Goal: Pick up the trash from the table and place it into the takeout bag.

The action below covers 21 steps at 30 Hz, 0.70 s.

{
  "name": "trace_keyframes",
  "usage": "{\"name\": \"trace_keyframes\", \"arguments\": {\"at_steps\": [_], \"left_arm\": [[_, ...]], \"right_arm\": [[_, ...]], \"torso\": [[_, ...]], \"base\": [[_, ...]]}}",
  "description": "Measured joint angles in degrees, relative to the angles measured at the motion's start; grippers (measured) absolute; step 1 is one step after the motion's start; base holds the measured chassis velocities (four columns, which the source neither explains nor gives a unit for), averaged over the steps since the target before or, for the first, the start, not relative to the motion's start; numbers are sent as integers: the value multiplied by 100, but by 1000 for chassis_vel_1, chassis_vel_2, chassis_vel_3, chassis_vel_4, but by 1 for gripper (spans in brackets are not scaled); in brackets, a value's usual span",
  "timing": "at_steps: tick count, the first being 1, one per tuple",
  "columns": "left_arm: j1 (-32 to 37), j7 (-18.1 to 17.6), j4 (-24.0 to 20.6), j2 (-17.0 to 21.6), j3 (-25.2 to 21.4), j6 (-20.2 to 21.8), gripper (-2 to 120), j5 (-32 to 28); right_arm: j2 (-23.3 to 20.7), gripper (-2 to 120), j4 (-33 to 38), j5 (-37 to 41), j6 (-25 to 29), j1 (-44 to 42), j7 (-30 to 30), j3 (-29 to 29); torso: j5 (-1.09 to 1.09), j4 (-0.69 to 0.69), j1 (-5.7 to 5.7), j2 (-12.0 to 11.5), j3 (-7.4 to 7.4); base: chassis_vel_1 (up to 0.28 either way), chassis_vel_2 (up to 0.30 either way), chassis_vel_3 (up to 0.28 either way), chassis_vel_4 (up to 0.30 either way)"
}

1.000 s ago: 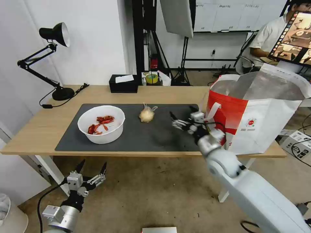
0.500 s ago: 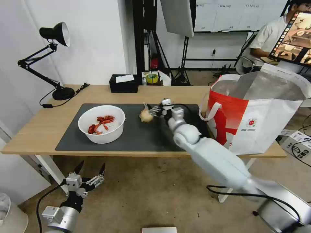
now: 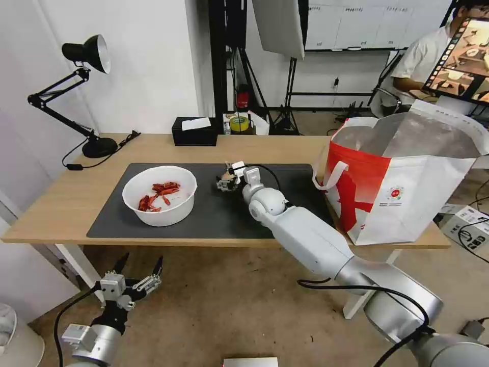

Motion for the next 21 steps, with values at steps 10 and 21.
{"name": "trace_keyframes", "arguments": {"at_steps": [10, 21], "left_arm": [[36, 20, -26, -23, -42, -7, 100, -5], [54, 23, -69, -37, -69, -14, 100, -18]], "right_arm": [[58, 100, -24, -110, -239, -58, 133, 12], [58, 88, 25, -118, -312, -138, 201, 26]], "torso": [[0, 0, 0, 0, 0], [0, 0, 0, 1, 0]], "base": [[0, 0, 0, 0], [0, 0, 0, 0]]}}
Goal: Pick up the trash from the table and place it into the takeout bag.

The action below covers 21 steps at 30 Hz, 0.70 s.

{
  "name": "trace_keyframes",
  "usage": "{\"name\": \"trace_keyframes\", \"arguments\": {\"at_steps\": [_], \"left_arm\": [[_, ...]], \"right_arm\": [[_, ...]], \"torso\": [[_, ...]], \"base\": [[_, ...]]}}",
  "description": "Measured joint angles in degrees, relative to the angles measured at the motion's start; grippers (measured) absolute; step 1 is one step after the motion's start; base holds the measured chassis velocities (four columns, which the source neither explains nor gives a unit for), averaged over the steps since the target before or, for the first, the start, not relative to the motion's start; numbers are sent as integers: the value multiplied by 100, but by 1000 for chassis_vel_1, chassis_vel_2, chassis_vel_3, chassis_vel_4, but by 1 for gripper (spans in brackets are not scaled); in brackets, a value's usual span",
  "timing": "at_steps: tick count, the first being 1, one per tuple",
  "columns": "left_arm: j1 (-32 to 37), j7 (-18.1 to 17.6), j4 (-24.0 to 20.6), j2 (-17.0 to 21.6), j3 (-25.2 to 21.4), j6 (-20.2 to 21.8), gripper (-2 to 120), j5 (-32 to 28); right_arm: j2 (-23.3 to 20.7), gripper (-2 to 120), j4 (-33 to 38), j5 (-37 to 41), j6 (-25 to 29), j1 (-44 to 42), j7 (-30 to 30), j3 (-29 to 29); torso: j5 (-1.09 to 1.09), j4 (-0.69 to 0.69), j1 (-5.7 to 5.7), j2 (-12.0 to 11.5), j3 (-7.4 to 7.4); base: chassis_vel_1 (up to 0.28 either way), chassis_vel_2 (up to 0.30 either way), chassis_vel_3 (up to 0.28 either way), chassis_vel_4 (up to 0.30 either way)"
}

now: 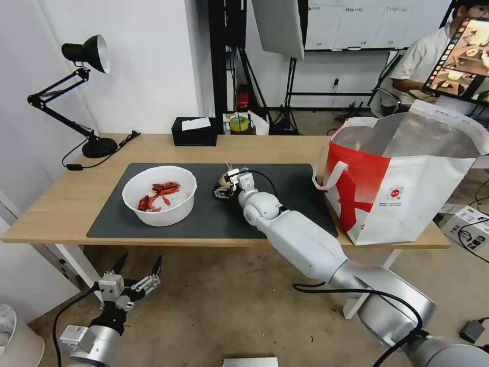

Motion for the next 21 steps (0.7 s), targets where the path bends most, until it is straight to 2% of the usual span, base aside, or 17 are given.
{"name": "trace_keyframes", "arguments": {"at_steps": [1, 3, 5, 6, 8, 9, 11, 12, 14, 15, 18, 19, 20, 21], "left_arm": [[0, 0, -1, -4, -13, -1, 100, -11], [1, 0, -2, -6, -21, -1, 100, -22], [8, -1, -3, -7, -43, -7, 100, -54], [8, -1, -3, -7, -43, -7, 100, -54], [9, -1, -4, -7, -43, -10, 100, -57], [9, -1, -4, -7, -43, -10, 100, -57], [-3, -1, -4, -6, -28, -11, 100, -58], [-3, -1, -4, -6, -28, -11, 100, -58], [-12, -1, -4, -7, -5, -12, 100, -57], [-12, -1, -4, -7, -5, -12, 100, -57], [-16, -2, -4, -12, 29, -14, 100, -37], [-16, -2, -4, -12, 29, -14, 100, -37], [-18, -3, -7, -13, 41, -15, 100, -30], [-19, -4, -15, -13, 47, -15, 100, -27]], "right_arm": [[-10, 84, 18, 1, -6, -7, 4, 1], [-18, 82, 30, 1, -8, -10, 4, 1], [-87, 69, 118, 12, -20, -42, 10, 1], [-87, 69, 118, 12, -20, -42, 10, 1], [-145, 59, 195, 25, -30, -81, 29, 7], [-145, 59, 195, 25, -30, -81, 29, 7], [-251, 47, 348, 45, -24, -154, 88, 42], [-251, 47, 348, 45, -24, -154, 88, 42], [-414, 36, 602, 114, 35, -255, 155, 107], [-414, 36, 602, 114, 35, -255, 155, 107], [-731, 22, 1090, 146, 243, -444, 235, 241], [-731, 22, 1090, 146, 243, -444, 235, 241], [-914, 16, 1385, 75, 389, -548, 236, 314], [-1036, 14, 1589, -24, 516, -622, 229, 367]], "torso": [[0, 0, 0, 0, 0], [0, 0, 0, 0, 0], [0, 0, 0, 0, 0], [0, 0, 0, 0, 0], [0, 0, 0, 0, 0], [0, 0, 0, 0, 0], [0, 0, 0, 0, 0], [0, 0, 0, 0, 0], [1, 0, 0, 0, 0], [1, 0, 0, 0, 0], [1, 0, 0, 0, 0], [1, 0, 0, 0, 0], [1, 0, 0, 0, 0], [1, 0, 0, 0, 0]], "base": [[0, 0, 0, 0], [0, 0, 0, 0], [0, 0, 0, 0], [0, 0, 0, 0], [0, 0, 0, 0], [0, 0, 0, 0], [0, 0, 0, 0], [0, 0, 0, 0], [0, 0, 0, 0], [0, 0, 0, 0], [0, 0, 0, 0], [0, 0, 0, 0], [0, 0, 0, 0], [0, 0, 0, 0]]}}
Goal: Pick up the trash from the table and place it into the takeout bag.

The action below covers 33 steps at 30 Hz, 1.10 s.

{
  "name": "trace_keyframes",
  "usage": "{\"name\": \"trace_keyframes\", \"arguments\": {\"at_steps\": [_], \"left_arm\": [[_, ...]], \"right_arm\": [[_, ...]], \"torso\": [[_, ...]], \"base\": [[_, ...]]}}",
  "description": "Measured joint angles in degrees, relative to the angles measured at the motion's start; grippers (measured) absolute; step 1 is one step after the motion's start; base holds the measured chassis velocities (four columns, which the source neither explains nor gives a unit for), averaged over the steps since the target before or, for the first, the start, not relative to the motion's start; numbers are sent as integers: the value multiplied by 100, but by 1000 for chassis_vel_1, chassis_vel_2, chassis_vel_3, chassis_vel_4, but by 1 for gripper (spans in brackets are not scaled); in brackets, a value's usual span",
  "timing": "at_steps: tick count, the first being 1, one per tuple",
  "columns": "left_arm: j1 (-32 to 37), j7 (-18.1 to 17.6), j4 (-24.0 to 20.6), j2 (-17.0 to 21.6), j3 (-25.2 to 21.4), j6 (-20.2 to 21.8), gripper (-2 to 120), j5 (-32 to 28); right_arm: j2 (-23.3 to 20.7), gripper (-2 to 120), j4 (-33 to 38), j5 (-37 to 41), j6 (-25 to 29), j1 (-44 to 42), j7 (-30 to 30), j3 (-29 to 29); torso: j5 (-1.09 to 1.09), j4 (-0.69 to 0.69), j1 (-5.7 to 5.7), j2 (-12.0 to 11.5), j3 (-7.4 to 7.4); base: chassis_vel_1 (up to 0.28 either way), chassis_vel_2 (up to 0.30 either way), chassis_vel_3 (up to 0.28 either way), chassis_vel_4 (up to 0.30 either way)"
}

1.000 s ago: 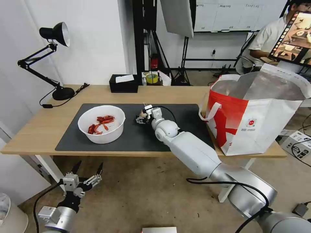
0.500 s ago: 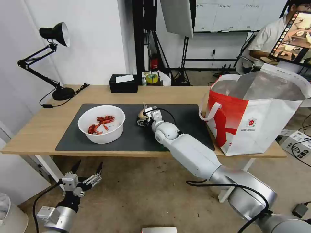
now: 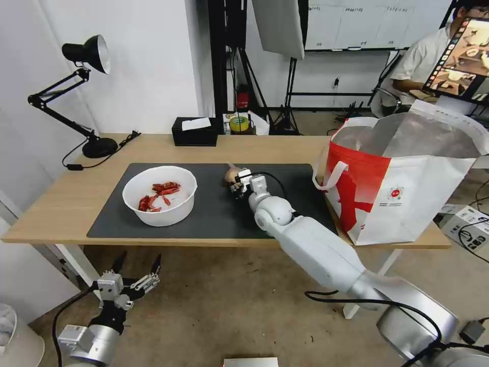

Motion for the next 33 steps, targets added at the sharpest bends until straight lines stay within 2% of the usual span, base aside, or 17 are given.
{"name": "trace_keyframes", "arguments": {"at_steps": [1, 4, 6, 7, 8, 11, 14, 16, 18, 20, 21, 24, 28, 33], "left_arm": [[0, 0, 0, 0, 0, 0, 100, 0], [-2, -2, -20, -3, 12, -1, 100, 19], [-2, -3, -22, -4, 17, -1, 100, 27], [0, -9, -27, -12, 31, -1, 100, 45], [0, -9, -27, -12, 31, -1, 100, 45], [35, -7, -94, -16, 52, -1, 100, 80], [48, -9, -112, -13, 52, -1, 100, 85], [63, -18, -124, -5, 54, -1, 100, 102], [63, -17, -128, -7, 62, -1, 100, 108], [64, -17, -156, -26, 114, -1, 100, 147], [64, -17, -156, -26, 114, -1, 100, 147], [58, -18, -187, -35, 171, 2, 100, 180], [53, -18, -220, -27, 196, 15, 100, 189], [57, -18, -243, -19, 198, 21, 100, 190]], "right_arm": [[0, 14, 0, 0, 0, 0, 0, 0], [-395, 9, 740, -598, 572, -292, -39, 233], [-484, 9, 915, -766, 719, -376, -38, 307], [-660, 9, 1290, -1105, 967, -581, -14, 482], [-660, 9, 1290, -1105, 967, -581, -14, 482], [-1082, 9, 2241, -1595, 1155, -1062, 221, 896], [-1268, 9, 2600, -1665, 1145, -1220, 328, 1082], [-1727, 8, 3276, -1663, 935, -1459, 635, 1597], [-1853, 8, 3412, -1622, 872, -1493, 727, 1721], [-2284, 8, 3823, -1397, 571, -1574, 1116, 2112], [-2284, 8, 3823, -1397, 571, -1574, 1116, 2112], [-2656, 8, 4122, -1064, 151, -1681, 1561, 2493], [-2862, 7, 4156, -817, -105, -1795, 1919, 2809], [-2937, 7, 4149, -622, -219, -1861, 2192, 2935]], "torso": [[0, 0, 0, 0, 0], [0, 0, 0, 0, 0], [0, 0, 0, 0, -1], [0, 0, 0, 0, 0], [0, 0, 0, 0, 0], [2, -1, 0, 0, 0], [2, -1, -1, 0, 0], [-1, -1, -1, 0, -1], [2, -1, -1, 0, -1], [-1, -1, -1, 0, -1], [-1, -1, -1, 0, -1], [-1, -1, -1, 0, -1], [0, 0, -1, 0, 0], [0, 0, -1, 0, 0]], "base": [[0, 0, 0, 0], [0, 0, 0, 0], [0, 0, 0, 0], [0, 0, 0, 0], [0, 0, 0, 0], [0, 0, 0, 0], [0, 0, 0, 0], [0, 0, 0, 0], [0, 0, 0, 0], [0, 0, 0, 0], [0, 0, 0, 0], [0, 0, 0, 0], [0, 0, 0, 0], [0, 0, 0, 0]]}}
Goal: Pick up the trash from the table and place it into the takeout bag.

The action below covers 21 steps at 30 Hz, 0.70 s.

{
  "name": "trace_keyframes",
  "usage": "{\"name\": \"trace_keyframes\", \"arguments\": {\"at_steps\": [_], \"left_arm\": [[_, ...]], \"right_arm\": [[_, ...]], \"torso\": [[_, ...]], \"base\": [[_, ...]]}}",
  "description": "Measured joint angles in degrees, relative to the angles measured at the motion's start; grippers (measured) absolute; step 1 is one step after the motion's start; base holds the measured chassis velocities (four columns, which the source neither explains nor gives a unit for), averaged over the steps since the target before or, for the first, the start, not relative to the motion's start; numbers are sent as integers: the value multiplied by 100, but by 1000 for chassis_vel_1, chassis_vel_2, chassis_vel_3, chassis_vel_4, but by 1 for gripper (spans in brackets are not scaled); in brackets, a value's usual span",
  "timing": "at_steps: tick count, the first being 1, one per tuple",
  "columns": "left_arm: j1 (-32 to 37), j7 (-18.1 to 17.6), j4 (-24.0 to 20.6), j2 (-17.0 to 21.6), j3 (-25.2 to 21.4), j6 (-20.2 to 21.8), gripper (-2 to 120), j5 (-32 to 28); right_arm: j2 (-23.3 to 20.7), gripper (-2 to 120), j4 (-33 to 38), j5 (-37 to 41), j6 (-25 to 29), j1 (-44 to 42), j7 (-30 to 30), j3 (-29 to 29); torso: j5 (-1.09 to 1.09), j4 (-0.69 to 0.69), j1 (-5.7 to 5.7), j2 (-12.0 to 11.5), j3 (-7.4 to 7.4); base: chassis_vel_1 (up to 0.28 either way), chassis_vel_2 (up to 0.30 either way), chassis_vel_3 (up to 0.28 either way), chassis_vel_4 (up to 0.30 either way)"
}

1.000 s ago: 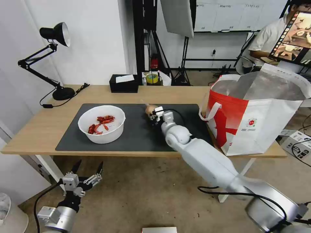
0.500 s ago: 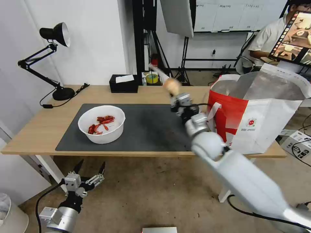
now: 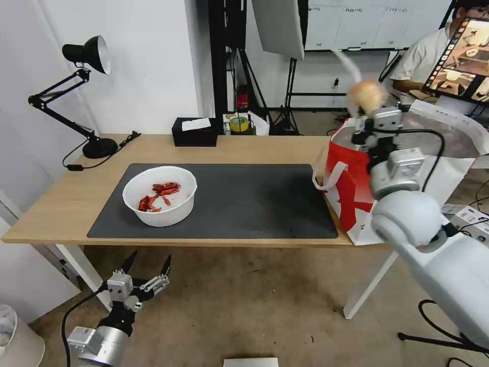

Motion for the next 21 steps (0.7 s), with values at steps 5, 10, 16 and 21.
{"name": "trace_keyframes", "arguments": {"at_steps": [5, 10, 16, 21], "left_arm": [[13, 0, -19, 3, 3, 4, 100, 2], [14, 0, -23, 3, 22, 7, 100, 6], [8, 0, -16, 5, 23, 8, 100, 6], [-4, 0, 21, 26, 11, 8, 100, 5]], "right_arm": [[-45, 7, -42, 497, -190, -76, 671, 131], [6, 17, -175, 865, -245, -64, 871, 149], [98, 37, -231, 878, -244, -44, 804, 93], [155, 57, -267, 859, -245, -29, 791, 66]], "torso": [[0, 0, 0, 0, 0], [-1, 1, 1, 0, 1], [-2, 1, 1, 0, 1], [-1, 1, 1, -1, 1]], "base": [[0, 0, 0, 0], [0, 0, 0, 0], [0, 0, 0, 0], [0, 0, 0, 0]]}}
